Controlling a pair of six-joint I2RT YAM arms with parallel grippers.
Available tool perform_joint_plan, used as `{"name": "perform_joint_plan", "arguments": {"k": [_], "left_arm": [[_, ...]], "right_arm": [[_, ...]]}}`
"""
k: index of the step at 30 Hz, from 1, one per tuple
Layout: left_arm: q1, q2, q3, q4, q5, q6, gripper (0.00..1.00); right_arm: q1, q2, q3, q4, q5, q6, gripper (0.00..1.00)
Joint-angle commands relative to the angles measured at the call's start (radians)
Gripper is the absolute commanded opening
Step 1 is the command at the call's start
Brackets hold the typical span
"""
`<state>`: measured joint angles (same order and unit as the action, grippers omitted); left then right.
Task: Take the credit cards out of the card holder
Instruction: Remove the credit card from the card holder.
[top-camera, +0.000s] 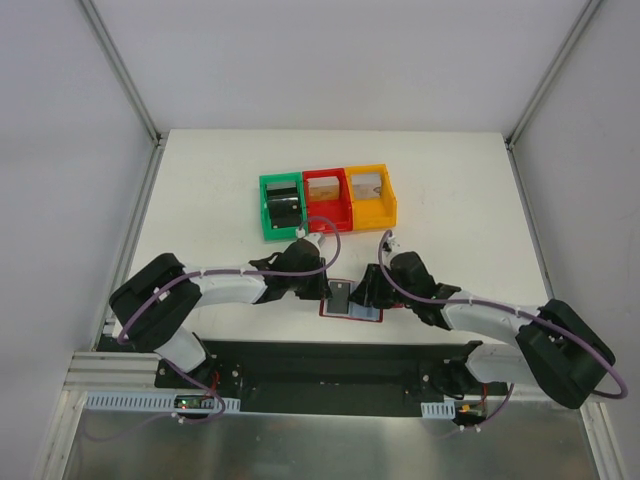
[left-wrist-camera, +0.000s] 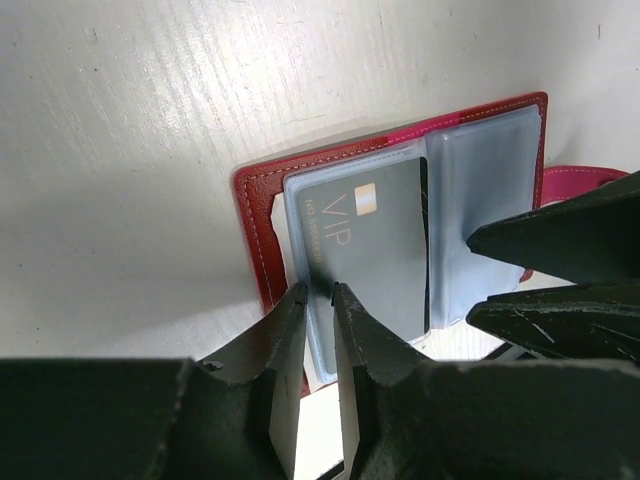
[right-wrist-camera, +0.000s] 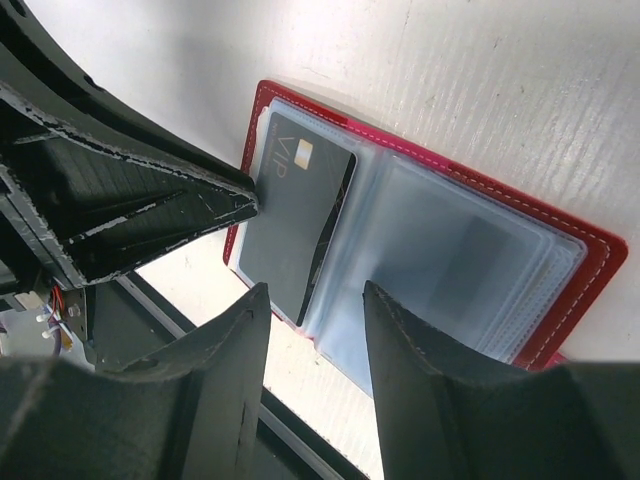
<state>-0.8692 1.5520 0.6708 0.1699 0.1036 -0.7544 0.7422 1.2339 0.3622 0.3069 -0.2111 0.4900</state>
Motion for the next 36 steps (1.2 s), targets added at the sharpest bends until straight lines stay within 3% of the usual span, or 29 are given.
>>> {"name": "perform_joint_plan", "arguments": {"k": [1,12,36], "left_arm": [[0.006,0.019,-0.007,-0.006,-0.01,-0.014,0.16],[0.006,0.042,-0.01,-0.004,-0.015,-0.016,0.14],[0.007,0.042,-0.031,0.002,-0.013,-0.023,0.11]], "right_arm": [[0.005,-0.053,0.023,-0.031,0.019,0.015,0.45],[0.023,0.001,0.083,0.0,0.004,0.032,0.45],[0.013,0.111,0.035,0.135,0.009,0.079,0.46]]}}
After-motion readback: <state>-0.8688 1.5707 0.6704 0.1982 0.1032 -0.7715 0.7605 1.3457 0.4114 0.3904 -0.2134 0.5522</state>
